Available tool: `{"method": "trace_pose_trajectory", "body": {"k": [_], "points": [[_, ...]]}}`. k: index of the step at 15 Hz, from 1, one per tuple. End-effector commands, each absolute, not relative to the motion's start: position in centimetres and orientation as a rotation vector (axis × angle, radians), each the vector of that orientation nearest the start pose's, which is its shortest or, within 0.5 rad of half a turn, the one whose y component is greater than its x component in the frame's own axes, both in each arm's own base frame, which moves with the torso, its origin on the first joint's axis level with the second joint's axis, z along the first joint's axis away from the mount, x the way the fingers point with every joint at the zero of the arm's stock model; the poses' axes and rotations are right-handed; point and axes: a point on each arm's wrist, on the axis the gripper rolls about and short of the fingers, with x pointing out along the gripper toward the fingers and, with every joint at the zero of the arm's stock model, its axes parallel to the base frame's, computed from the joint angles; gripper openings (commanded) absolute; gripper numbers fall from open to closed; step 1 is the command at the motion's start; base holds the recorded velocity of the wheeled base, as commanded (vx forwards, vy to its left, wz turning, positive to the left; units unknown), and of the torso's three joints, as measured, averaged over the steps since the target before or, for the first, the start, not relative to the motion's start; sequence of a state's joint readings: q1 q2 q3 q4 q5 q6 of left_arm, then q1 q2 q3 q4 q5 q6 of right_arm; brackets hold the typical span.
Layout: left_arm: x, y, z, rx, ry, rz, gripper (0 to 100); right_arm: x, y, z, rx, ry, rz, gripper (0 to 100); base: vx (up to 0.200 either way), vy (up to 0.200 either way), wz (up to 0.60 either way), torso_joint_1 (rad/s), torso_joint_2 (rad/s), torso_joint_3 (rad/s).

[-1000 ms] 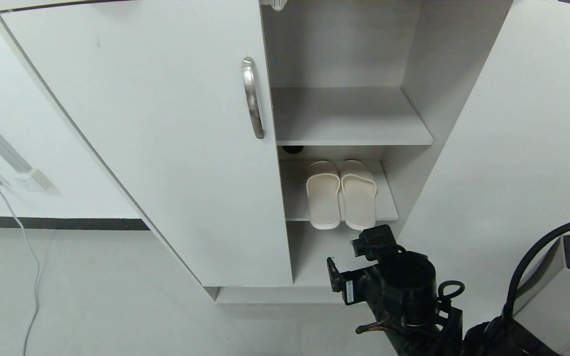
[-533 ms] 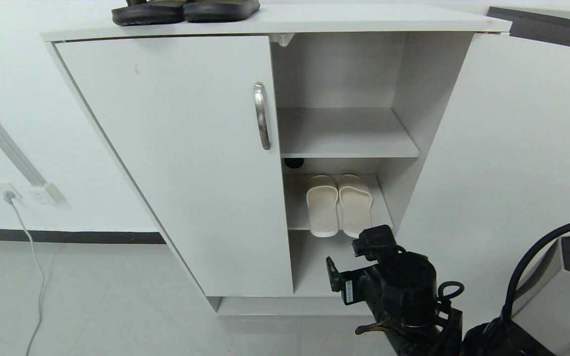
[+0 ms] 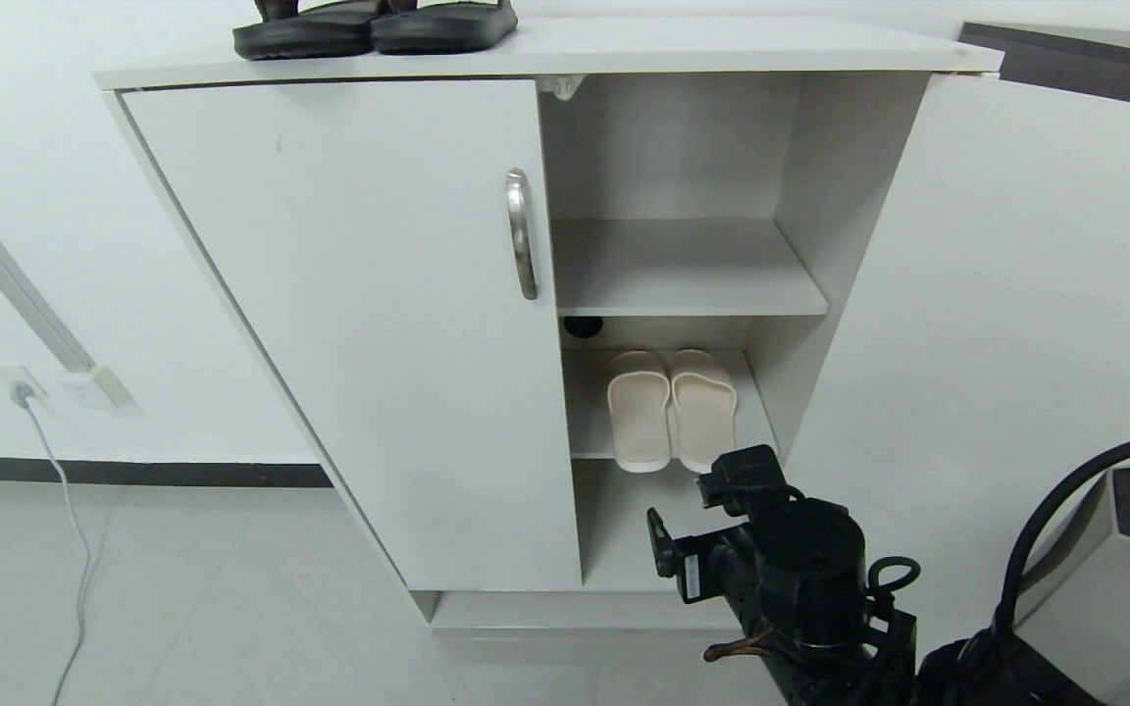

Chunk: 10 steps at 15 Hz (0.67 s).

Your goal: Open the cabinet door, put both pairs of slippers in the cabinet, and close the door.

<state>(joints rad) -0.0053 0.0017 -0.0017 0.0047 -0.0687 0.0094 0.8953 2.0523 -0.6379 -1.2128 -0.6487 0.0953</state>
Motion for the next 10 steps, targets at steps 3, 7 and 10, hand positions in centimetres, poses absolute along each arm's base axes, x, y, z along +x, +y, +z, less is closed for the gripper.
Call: {"method": "trace_pose_trajectory", "body": {"k": [3, 7, 10], "points": [[-2.29, -0.14, 7.55, 0.009, 0.004, -0.074, 0, 22.12, 25.46, 8.45, -0.048, 0.158, 0.239, 100, 0.000, 0.000, 0.00, 0.000, 0.00, 0.000], [-2.27, -0.14, 7.55, 0.009, 0.006, -0.072, 0, 22.08, 25.42, 8.39, -0.050, 0.160, 0.239, 100, 0.000, 0.200, 0.00, 0.006, 0.00, 0.006], [-2.29, -0.14, 7.55, 0.008, 0.004, -0.074, 0, 22.08, 25.42, 8.39, -0.050, 0.160, 0.239, 100, 0.000, 0.200, 0.00, 0.007, 0.00, 0.004]]}}
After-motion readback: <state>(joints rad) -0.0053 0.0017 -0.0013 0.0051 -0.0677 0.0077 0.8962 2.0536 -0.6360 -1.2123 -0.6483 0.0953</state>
